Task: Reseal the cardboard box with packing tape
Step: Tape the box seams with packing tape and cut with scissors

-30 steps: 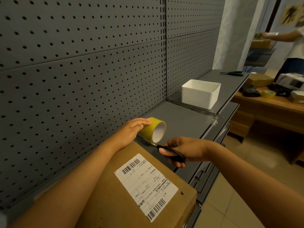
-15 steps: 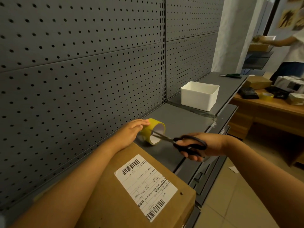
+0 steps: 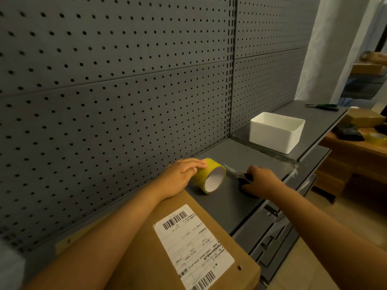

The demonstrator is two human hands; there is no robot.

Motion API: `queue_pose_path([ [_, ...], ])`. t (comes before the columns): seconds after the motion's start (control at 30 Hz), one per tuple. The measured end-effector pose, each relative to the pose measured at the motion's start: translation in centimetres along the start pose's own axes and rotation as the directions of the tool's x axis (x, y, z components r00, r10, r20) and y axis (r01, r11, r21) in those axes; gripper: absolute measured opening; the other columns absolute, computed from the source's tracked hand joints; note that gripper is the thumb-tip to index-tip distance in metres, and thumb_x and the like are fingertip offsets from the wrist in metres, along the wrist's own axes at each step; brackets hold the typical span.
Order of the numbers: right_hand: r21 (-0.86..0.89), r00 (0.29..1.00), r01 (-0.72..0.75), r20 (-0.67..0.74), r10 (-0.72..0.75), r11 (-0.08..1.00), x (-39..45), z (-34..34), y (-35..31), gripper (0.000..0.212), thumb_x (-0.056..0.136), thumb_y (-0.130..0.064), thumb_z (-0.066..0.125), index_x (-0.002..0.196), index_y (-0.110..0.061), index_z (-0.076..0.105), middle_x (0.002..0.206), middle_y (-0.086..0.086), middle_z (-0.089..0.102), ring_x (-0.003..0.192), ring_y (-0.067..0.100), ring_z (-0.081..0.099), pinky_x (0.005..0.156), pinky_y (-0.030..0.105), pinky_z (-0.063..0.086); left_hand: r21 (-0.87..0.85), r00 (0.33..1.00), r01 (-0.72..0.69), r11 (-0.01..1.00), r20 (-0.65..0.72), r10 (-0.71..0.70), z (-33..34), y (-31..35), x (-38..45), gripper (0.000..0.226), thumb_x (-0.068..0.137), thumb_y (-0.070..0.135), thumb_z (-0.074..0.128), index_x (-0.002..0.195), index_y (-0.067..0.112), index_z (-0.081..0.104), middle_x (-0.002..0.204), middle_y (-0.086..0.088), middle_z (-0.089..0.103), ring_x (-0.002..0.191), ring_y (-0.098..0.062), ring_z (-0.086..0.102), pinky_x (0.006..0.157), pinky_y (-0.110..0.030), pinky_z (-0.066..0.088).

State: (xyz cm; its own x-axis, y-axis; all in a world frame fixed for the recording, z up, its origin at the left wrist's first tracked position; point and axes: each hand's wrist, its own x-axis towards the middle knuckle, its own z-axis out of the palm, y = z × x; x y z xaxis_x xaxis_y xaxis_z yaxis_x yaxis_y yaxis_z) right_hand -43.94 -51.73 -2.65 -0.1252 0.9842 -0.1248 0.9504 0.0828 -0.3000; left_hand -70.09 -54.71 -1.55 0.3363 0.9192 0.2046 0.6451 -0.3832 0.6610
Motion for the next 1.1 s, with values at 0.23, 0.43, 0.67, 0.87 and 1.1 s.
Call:
queue_pose_path([
  [0.23,-0.209,0.993,0.042,0.119,-0.017,0.977,2.9,-0.7,1.1,0.048,0.087,-0.041,0.056,0.125,-0.011,0.053,0.119,0.013,0.042,0.109,0.029,0.046,0.093,0.036,0.044,0.111,1.0,0.014,0.994,-0.029,-0.011,-0.2,0.6,-0.4,0.036,0.101,0.014,0.039,0.125,0.029,0.061,0.137,0.018,0.051,0.128,0.003,0.041,0.112,-0.029,0.032],
  [0.43,0.078,0.919,0.385,-0.13,-0.373,0.92,3.9,-1.5,-1.7,0.042,0.097,-0.032,0.047,0.135,-0.015,0.051,0.127,0.009,0.044,0.122,0.028,0.044,0.1,0.034,0.037,0.274,0.998,0.05,0.96,-0.037,-0.041,-0.5,1.2,-0.7,0.037,0.099,0.028,0.036,0.127,0.042,0.056,0.136,0.026,0.048,0.129,0.009,0.035,0.115,-0.034,0.025],
  [0.67,0.257,0.785,0.576,0.091,-0.612,0.776,3.9,-2.0,-7.2,0.04,0.099,-0.035,0.047,0.134,-0.017,0.048,0.134,0.007,0.051,0.119,0.024,0.049,0.091,0.028,0.037,0.473,0.984,0.126,0.872,-0.173,-0.048,-0.8,3.5,-2.1,0.034,0.101,0.024,0.037,0.128,0.035,0.056,0.136,0.019,0.05,0.128,0.0,0.039,0.108,-0.027,0.027],
  [0.87,0.352,0.784,0.527,0.151,-0.602,0.774,4.7,-2.7,-7.1,0.033,0.094,-0.024,0.056,0.126,-0.018,0.05,0.124,0.006,0.054,0.105,0.022,0.051,0.084,0.031,0.041,0.641,0.909,0.324,0.696,-0.415,-0.041,-1.4,4.7,-6.2,0.026,0.093,0.022,0.038,0.098,0.024,0.063,0.098,0.009,0.06,0.093,-0.009,0.054,0.074,-0.029,0.047],
  [1.1,0.435,0.783,0.498,0.145,-0.604,0.75,5.1,-2.8,-6.6,0.026,0.092,-0.02,0.059,0.116,-0.015,0.053,0.112,0.006,0.057,0.099,0.024,0.054,0.078,0.034,0.043,0.65,0.893,0.433,0.624,-0.404,-0.198,-0.6,6.1,-9.0,0.049,0.087,0.036,0.026,0.112,0.028,0.066,0.103,0.013,0.062,0.096,-0.006,0.055,0.076,-0.025,0.048],
])
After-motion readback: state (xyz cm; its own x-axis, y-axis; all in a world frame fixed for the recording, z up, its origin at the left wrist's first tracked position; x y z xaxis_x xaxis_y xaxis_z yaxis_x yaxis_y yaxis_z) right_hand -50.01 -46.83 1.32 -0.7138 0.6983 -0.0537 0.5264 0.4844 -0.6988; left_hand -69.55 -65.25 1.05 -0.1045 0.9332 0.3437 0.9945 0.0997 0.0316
